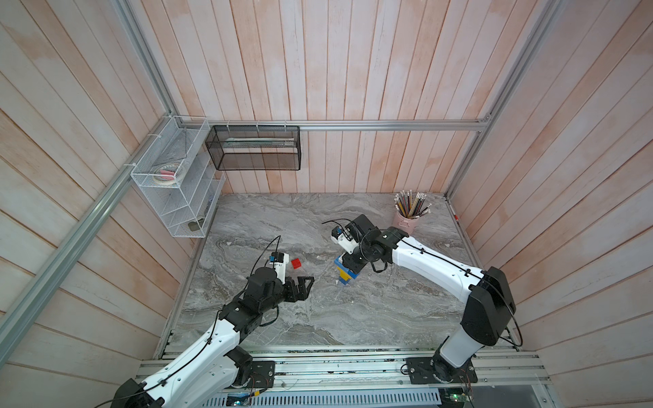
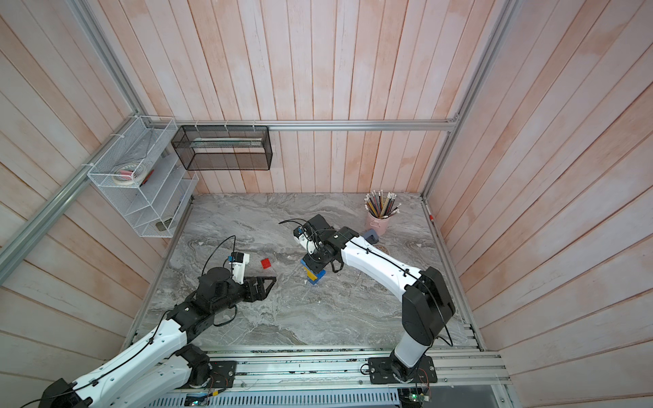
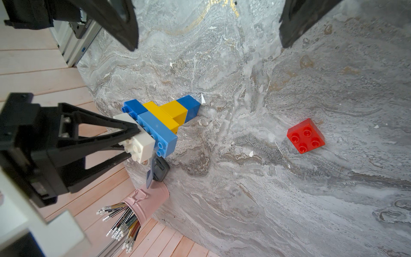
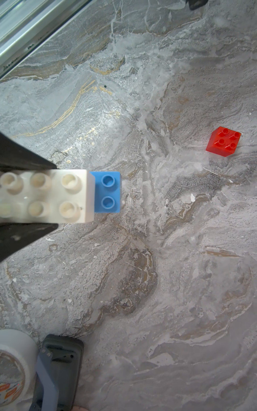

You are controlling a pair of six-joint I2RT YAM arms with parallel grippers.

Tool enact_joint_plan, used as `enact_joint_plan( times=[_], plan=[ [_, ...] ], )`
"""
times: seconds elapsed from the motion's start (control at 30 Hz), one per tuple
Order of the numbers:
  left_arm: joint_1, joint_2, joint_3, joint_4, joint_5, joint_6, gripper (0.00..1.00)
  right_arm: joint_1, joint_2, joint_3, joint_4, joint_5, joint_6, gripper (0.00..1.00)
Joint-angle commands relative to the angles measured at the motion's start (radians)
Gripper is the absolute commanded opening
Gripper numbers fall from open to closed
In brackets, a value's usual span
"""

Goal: Assemble a spoon with lego
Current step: Assemble the lego brick with the lego brick.

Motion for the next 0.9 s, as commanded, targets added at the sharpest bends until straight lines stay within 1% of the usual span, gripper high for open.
enact_joint_plan(
  times=[0.0, 0.37, 0.87],
  plan=[
    [-0.004, -0.005, -0.012, 0.013, 0.011, -0.002, 1.0, -0.007, -0.006, -0.031, 0.005, -0.013, -0.005, 0.04],
    [-0.003, -0.003, -0.011, 0.014, 0.008, -0.002, 1.0, -0.017, -0.01, -0.044, 0.005, -0.023, 0.0, 0.04],
    [-0.004, 0.003, -0.013, 0.011, 0.003, 0.001, 1.0, -0.028, -0.046, -0.034, 0.006, -0.076, 0.013, 0.04]
  ],
)
